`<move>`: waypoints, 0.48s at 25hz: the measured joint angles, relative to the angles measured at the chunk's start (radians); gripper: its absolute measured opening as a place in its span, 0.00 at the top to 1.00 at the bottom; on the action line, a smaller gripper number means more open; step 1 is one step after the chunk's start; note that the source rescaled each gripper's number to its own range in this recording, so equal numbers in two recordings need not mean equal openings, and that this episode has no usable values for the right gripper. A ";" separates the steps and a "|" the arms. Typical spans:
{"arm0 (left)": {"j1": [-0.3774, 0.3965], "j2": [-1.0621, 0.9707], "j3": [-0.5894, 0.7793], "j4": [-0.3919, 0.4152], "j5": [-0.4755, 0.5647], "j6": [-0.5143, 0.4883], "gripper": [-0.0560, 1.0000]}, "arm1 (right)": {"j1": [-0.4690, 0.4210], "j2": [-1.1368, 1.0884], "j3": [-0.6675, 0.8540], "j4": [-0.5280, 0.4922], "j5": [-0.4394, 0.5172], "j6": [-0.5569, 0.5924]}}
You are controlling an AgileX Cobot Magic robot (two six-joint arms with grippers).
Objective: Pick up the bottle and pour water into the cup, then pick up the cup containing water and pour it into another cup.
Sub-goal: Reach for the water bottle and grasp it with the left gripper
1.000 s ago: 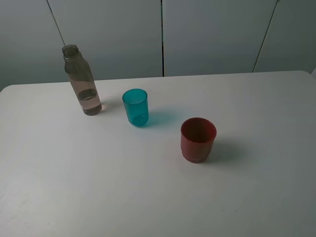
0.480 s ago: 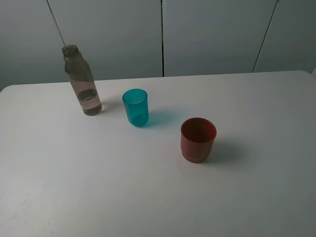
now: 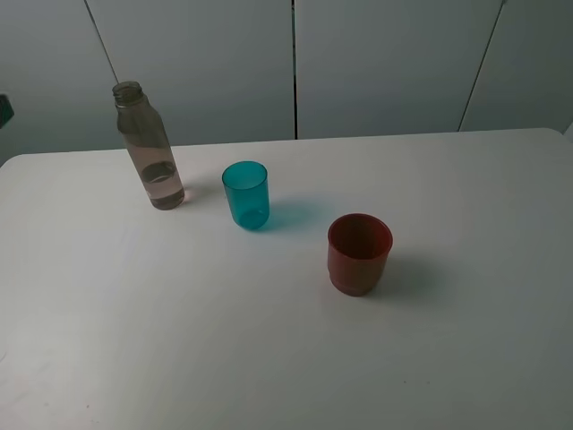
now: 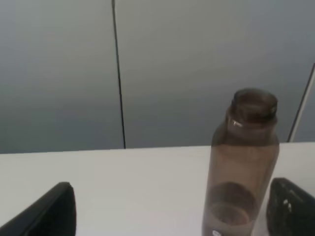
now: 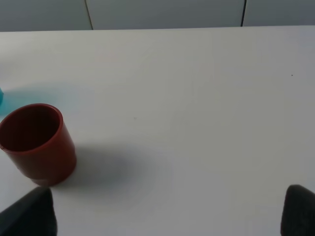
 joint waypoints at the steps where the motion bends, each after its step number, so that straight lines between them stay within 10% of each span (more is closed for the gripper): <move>1: 0.000 0.064 0.002 0.028 -0.068 -0.020 0.02 | 0.000 0.000 0.000 0.000 0.000 0.000; 12: -0.071 0.643 -0.100 0.131 -0.488 -0.039 0.02 | 0.000 0.000 0.000 0.000 0.000 0.000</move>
